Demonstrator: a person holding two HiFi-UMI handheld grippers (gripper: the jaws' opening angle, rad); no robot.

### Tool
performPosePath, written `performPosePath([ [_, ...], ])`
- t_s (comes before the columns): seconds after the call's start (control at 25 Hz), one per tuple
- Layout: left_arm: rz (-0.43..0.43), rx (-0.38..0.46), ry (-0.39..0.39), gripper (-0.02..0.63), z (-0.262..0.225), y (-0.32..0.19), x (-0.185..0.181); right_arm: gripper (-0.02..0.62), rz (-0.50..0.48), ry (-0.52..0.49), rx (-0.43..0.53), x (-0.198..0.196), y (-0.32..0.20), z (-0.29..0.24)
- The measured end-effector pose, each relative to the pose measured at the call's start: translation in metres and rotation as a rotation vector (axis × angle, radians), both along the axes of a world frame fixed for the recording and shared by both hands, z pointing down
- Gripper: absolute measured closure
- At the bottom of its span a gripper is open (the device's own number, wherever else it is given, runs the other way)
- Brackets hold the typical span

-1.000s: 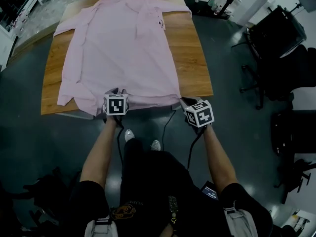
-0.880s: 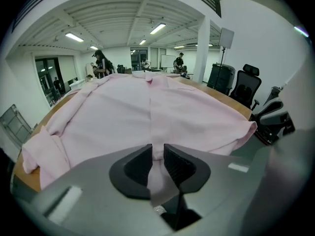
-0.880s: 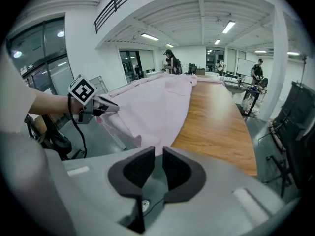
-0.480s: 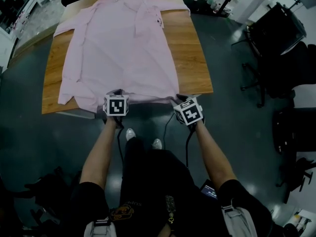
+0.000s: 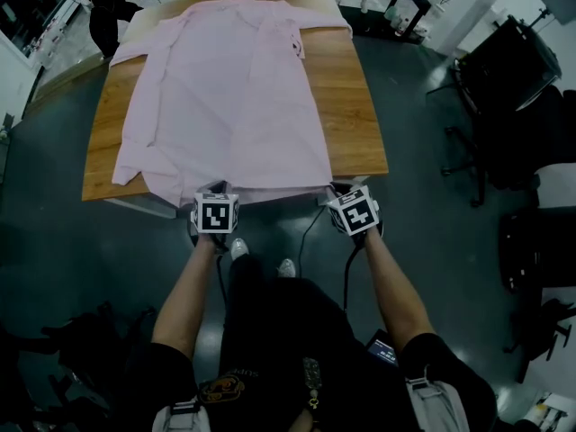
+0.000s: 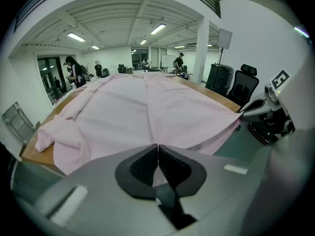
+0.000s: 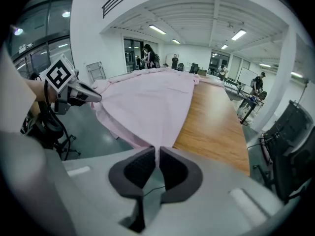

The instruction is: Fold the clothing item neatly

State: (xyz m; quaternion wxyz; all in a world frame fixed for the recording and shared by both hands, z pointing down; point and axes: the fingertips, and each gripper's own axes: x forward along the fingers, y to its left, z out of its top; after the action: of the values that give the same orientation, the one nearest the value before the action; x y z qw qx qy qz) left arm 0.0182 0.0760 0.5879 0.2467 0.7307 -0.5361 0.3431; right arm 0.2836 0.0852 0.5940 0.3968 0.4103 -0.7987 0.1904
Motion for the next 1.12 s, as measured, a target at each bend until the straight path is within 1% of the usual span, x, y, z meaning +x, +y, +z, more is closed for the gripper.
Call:
performPosePath([
  [0.2,-0.024,0.002,-0.011,0.594,-0.001,0.035,0.002,0.568,-0.024,0.015,-0.009,0.005,0.014,0.002],
  [0.4,-0.044,-0.045,-0.017,0.594,0.014,0.064,-0.003,0.568,-0.049,0.023,-0.018,0.0,0.021,0.012],
  [0.6,-0.07,-0.039,-0.036,0.594,0.029,0.065,-0.011,0.568,-0.059,0.037,-0.034,-0.002,0.025,0.02],
  [0.76,-0.078,-0.06,-0.049,0.592,0.041,0.066,-0.013,0.564,-0.078,0.029,-0.038,-0.009,0.03,0.022],
  [0.84,-0.072,-0.071,-0.051,0.589,0.043,0.068,-0.012,0.544,-0.095,0.012,-0.051,-0.012,0.035,0.021],
  [0.88,-0.07,-0.078,-0.049,0.587,0.044,0.069,-0.013,0.525,-0.104,0.003,-0.053,-0.013,0.036,0.021],
  [0.96,-0.076,-0.087,-0.038,0.545,0.046,0.073,-0.015,0.503,-0.113,-0.012,-0.047,-0.013,0.036,0.02],
  [1.0,-0.085,-0.087,-0.032,0.535,0.046,0.074,-0.018,0.499,-0.115,-0.02,-0.044,-0.013,0.035,0.018],
  [1.12,-0.113,-0.068,-0.02,0.535,0.04,0.072,-0.027,0.499,-0.12,-0.046,-0.032,-0.016,0.032,0.009],
])
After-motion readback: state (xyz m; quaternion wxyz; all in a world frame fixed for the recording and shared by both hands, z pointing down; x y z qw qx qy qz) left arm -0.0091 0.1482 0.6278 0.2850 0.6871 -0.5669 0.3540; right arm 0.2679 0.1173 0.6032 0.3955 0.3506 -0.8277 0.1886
